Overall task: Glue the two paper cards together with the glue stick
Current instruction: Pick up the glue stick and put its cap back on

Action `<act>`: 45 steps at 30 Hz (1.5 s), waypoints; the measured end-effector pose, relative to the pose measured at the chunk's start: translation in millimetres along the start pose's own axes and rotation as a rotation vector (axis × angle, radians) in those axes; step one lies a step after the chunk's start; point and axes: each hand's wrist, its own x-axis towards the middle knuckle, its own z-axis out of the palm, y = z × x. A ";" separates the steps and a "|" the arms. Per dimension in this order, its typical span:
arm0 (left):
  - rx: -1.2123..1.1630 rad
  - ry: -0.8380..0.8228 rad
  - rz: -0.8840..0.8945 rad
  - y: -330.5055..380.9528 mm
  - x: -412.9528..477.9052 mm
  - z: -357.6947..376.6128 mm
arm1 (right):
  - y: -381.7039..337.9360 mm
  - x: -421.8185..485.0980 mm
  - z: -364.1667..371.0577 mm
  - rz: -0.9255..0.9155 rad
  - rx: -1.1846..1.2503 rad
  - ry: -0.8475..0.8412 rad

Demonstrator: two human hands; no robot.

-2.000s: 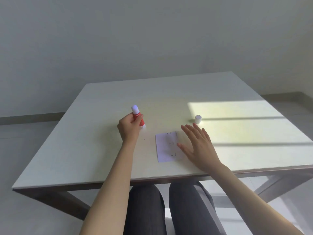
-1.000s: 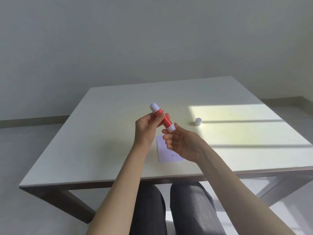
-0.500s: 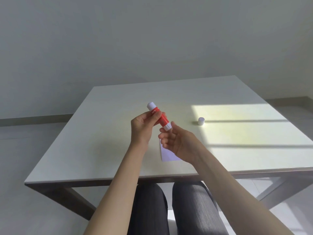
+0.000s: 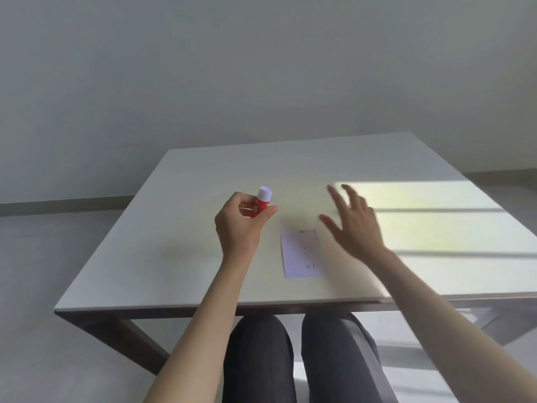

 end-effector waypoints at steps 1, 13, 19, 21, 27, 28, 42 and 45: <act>0.048 0.000 0.045 -0.5 0.1 -3.0 | 15.9 4.8 2.9 0.074 -0.112 -0.078; 0.354 -0.011 0.262 3.2 -10.0 4.1 | -22.3 2.3 -35.6 0.120 0.810 -0.010; 0.405 -0.042 0.318 7.8 -14.8 6.6 | -68.4 -6.1 -57.8 -0.045 0.846 0.010; 0.423 -0.043 0.339 7.2 -16.0 4.2 | -69.7 -5.5 -58.9 -0.062 0.816 -0.017; 0.475 -0.078 0.406 10.5 -17.3 4.1 | -69.7 0.1 -55.7 -0.100 0.668 -0.089; 0.484 -0.084 0.411 11.3 -17.3 4.9 | -72.2 0.3 -53.6 -0.088 0.635 -0.098; 0.382 -0.098 0.335 1.3 -13.8 16.0 | -77.4 6.7 -44.7 0.074 0.264 -0.113; 0.219 -0.035 0.139 -2.9 7.6 19.9 | -78.0 2.3 -49.5 0.115 0.434 -0.156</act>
